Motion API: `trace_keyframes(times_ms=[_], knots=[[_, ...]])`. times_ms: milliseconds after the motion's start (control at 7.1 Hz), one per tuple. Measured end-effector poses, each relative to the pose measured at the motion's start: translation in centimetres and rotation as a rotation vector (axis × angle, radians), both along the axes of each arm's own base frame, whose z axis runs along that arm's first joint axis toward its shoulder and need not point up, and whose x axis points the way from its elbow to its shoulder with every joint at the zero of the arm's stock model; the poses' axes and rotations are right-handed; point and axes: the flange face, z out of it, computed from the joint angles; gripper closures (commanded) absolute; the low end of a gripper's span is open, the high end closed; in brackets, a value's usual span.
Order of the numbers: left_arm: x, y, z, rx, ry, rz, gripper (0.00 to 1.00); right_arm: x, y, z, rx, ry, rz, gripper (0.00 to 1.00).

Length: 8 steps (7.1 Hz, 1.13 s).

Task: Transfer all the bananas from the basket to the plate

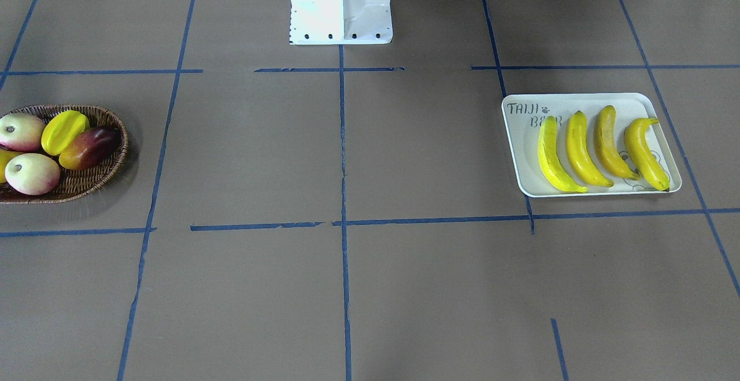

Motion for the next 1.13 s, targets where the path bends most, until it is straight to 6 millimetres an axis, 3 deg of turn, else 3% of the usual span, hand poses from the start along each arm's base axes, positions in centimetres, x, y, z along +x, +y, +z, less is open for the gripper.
trace_keyframes(times_ms=[141, 422, 845, 1126], knots=[[0.0, 0.1, 0.4, -0.008, 0.001, 0.0, 0.0, 0.3, 1.0, 2.0, -0.04, -0.013, 0.007, 0.0], [0.0, 0.2, 1.0, -0.021, 0.001, 0.001, 0.0, 0.9, 2.6, 3.8, -0.085, -0.077, 0.028, 0.0], [0.0, 0.2, 1.6, -0.031, 0.002, 0.003, 0.0, 1.6, 3.0, 4.0, -0.094, -0.099, 0.05, 0.0], [-0.5, 0.2, 3.0, -0.024, 0.012, 0.032, 0.0, 2.0, 2.9, 3.7, -0.089, -0.1, 0.057, 0.0]])
